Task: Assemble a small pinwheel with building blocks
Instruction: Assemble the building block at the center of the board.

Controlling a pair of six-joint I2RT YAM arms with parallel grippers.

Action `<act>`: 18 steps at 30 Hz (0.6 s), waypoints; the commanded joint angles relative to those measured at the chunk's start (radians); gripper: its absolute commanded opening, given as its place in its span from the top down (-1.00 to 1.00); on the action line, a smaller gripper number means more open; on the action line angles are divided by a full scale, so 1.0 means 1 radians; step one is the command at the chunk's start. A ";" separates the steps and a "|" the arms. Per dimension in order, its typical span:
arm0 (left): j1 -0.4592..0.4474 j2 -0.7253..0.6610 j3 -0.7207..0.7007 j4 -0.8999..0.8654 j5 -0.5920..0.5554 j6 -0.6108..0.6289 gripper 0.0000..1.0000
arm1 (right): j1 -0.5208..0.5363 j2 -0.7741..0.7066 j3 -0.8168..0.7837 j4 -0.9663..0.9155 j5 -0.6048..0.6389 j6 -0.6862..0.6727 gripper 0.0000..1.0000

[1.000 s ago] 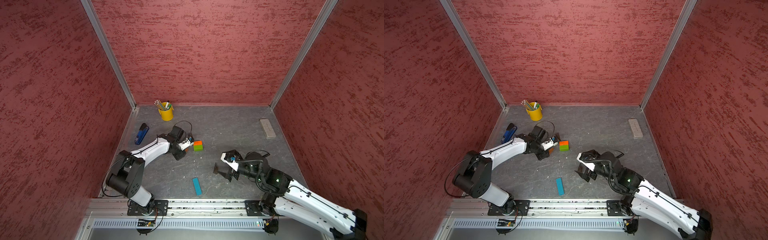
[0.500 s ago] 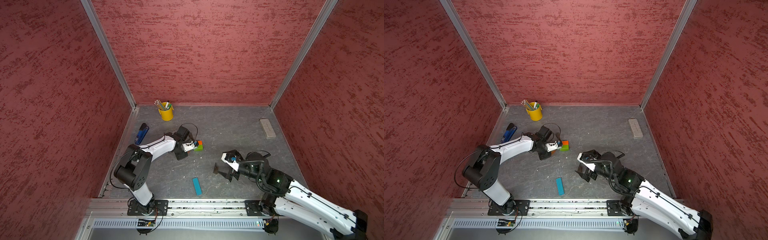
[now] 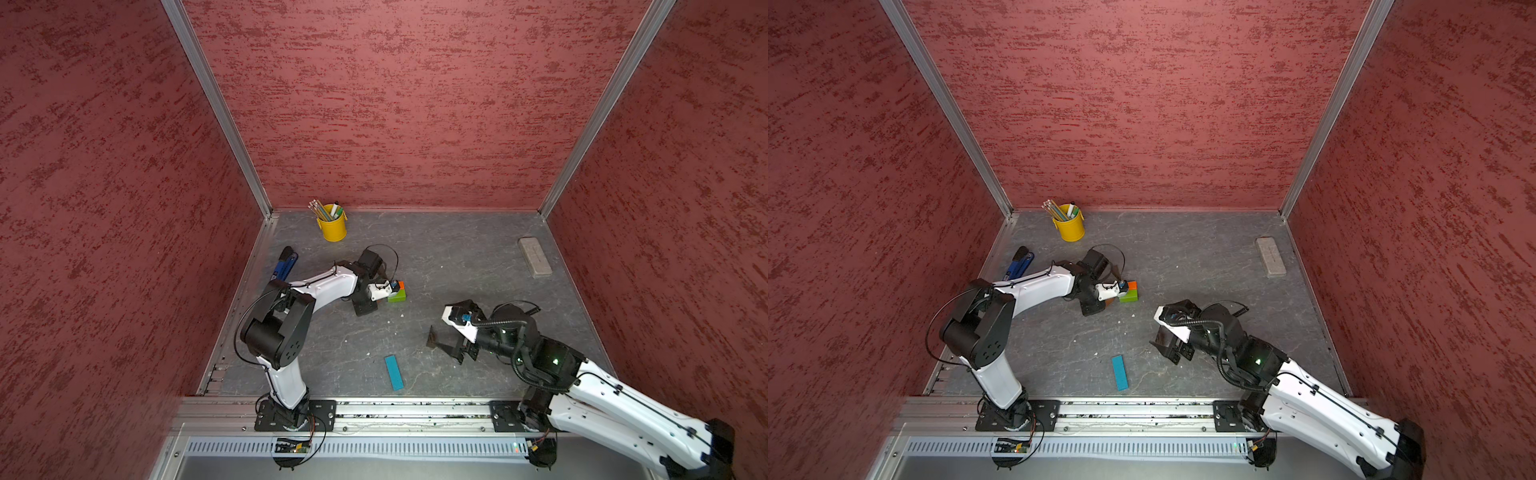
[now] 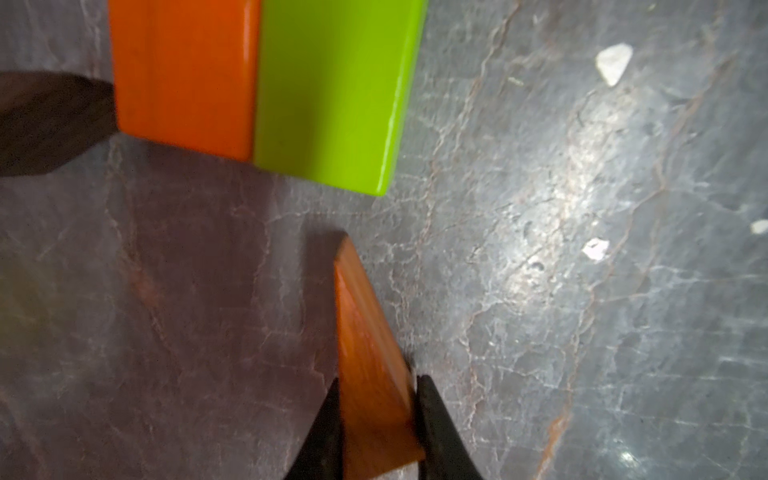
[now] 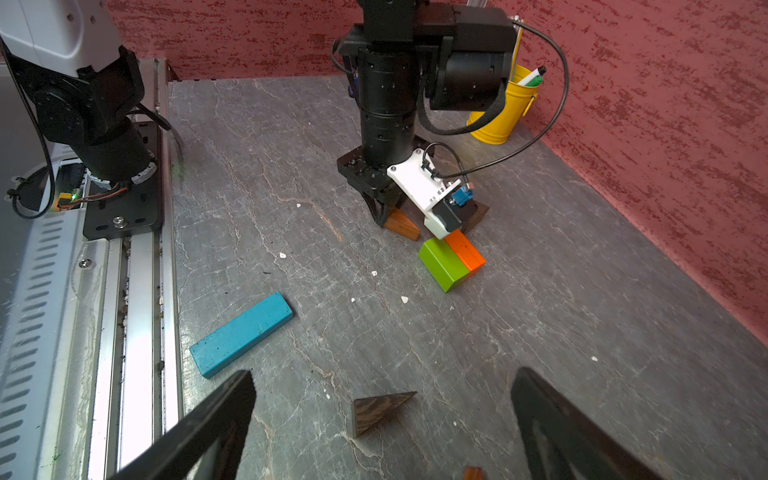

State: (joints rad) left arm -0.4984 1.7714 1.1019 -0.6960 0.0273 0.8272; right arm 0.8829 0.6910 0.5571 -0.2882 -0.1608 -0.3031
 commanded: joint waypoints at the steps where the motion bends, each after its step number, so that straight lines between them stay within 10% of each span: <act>1: 0.003 0.009 0.010 0.012 0.034 0.019 0.87 | 0.003 -0.002 -0.012 0.021 -0.008 0.012 -0.98; 18: 0.010 0.048 0.045 0.027 0.058 0.033 0.87 | 0.003 -0.001 -0.012 0.017 -0.013 0.017 -0.97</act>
State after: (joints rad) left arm -0.4927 1.8008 1.1313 -0.6819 0.0631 0.8467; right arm 0.8829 0.6937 0.5571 -0.2886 -0.1612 -0.3027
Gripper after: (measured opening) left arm 0.258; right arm 0.987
